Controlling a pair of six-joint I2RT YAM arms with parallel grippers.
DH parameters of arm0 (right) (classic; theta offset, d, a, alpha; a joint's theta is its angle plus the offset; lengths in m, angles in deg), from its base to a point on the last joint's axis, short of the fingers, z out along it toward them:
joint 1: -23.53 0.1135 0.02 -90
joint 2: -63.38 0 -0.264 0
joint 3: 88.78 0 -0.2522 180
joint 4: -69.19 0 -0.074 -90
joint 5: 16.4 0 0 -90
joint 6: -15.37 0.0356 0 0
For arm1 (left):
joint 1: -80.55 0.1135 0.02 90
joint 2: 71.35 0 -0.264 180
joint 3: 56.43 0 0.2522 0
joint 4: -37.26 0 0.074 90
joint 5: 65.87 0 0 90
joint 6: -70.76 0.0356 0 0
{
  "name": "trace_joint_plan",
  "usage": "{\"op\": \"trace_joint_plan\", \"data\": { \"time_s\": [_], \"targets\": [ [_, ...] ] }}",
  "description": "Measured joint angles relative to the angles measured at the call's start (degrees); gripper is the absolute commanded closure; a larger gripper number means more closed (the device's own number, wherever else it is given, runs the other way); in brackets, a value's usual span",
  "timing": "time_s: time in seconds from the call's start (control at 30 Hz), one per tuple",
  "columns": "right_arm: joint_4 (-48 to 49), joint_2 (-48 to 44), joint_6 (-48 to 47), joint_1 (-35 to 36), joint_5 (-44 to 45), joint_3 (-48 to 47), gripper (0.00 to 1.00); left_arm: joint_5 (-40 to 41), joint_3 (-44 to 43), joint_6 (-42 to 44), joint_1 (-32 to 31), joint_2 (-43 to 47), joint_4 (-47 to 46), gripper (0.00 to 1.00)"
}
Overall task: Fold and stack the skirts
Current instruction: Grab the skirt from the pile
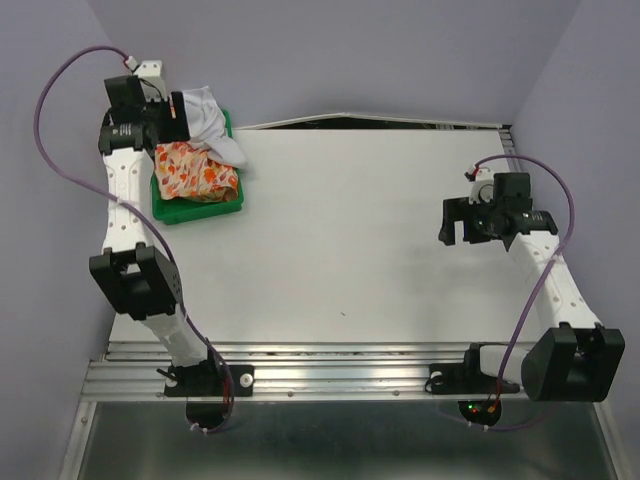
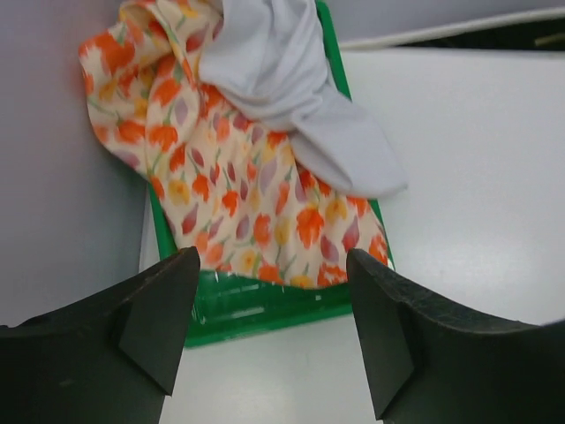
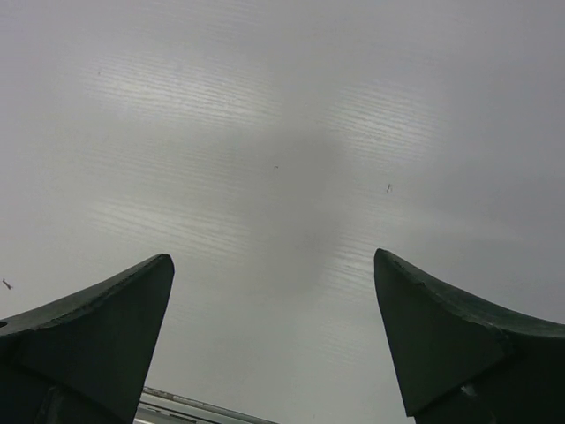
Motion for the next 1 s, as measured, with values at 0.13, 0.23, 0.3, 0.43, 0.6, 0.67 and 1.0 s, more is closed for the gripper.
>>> {"op": "trace_joint_plan", "data": {
  "time_s": [0.13,0.23,0.3,0.43,0.6,0.67,1.0],
  "targets": [
    [-0.37,1.36,0.0,0.0,0.0,-0.94,0.0,-1.42,-16.94,-2.62,0.61,-13.35,-0.42,0.26],
    [-0.39,2.03,0.0,0.0,0.02,-1.09,0.0,-3.37,-25.88,-4.57,1.14,-21.77,-1.4,0.31],
    [-0.39,2.4,0.0,0.0,0.07,-1.11,0.0,-5.09,-27.47,-5.64,1.49,-25.16,-2.49,0.34],
    [-0.44,3.26,-0.02,0.0,0.07,-1.11,0.0,-9.46,-24.68,-8.76,2.32,-28.37,-8.41,0.35],
    [-0.83,4.09,-0.22,-0.11,0.04,-1.11,0.0,-12.66,-22.6,-11.63,2.75,-31.65,-16.74,0.32],
    [-0.85,4.28,-0.28,-0.22,0.04,-1.11,0.0,-13.33,-23.3,-12.09,2.75,-33.81,-19.17,0.31],
    [-1.2,6.36,-0.42,-0.39,0.07,-1.33,0.0,-11.91,-26.14,-10.51,2.14,-44.59,-22.05,0.28]
  ]
}}
